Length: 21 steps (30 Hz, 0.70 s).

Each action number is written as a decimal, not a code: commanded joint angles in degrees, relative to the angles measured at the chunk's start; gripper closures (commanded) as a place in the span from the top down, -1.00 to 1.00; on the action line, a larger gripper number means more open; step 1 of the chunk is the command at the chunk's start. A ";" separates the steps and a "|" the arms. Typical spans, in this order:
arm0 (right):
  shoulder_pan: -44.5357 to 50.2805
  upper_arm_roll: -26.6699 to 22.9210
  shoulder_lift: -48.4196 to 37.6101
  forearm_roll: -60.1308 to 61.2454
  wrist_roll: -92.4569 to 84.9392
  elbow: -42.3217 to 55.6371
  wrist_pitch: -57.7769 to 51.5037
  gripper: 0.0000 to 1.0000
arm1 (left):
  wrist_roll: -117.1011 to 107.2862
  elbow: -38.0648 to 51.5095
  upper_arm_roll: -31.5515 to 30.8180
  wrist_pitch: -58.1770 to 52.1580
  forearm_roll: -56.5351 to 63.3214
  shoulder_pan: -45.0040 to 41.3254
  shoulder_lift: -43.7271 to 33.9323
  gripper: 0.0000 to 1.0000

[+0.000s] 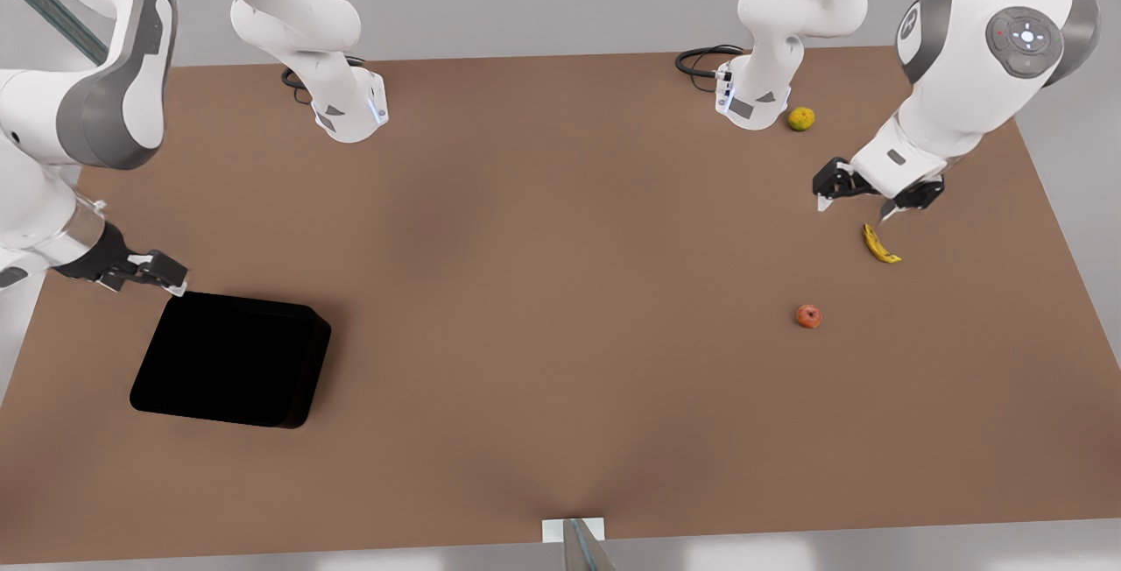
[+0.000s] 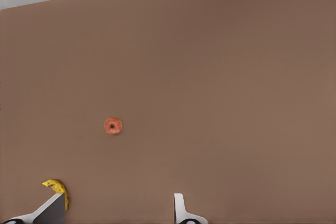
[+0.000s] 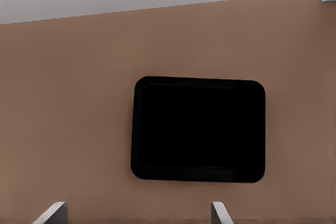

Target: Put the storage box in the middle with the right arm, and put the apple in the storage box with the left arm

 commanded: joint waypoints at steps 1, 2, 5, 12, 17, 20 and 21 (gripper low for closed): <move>-0.71 0.17 -0.06 0.02 -0.02 0.00 -0.43 1.00 | -0.16 -0.02 0.15 0.07 0.46 4.64 -0.01 1.00; 0.07 0.00 -0.06 -0.06 -0.02 -0.09 -0.61 1.00 | -0.25 -0.28 0.15 0.07 0.46 4.46 0.16 1.00; -1.33 -0.36 0.56 0.02 -1.33 -0.96 -1.49 1.00 | 0.19 -2.92 -0.20 0.86 -0.07 5.08 6.13 1.00; -6.16 -0.18 7.15 0.11 -1.60 -3.42 7.12 1.00 | -9.20 -26.81 -1.17 44.26 -0.68 5.25 12.90 1.00; -7.04 0.17 6.44 0.20 -1.60 -16.87 20.30 1.00 | -11.33 -31.13 -1.17 45.07 -0.24 9.65 13.52 1.00; -10.73 0.08 7.15 0.20 -6.78 -17.75 20.57 1.00 | -11.77 -37.98 -1.17 56.67 -0.24 9.73 16.77 1.00; -11.35 0.08 7.41 0.20 -7.75 -17.66 20.66 1.00 | -11.77 -38.51 -1.17 58.51 -0.24 10.09 17.74 1.00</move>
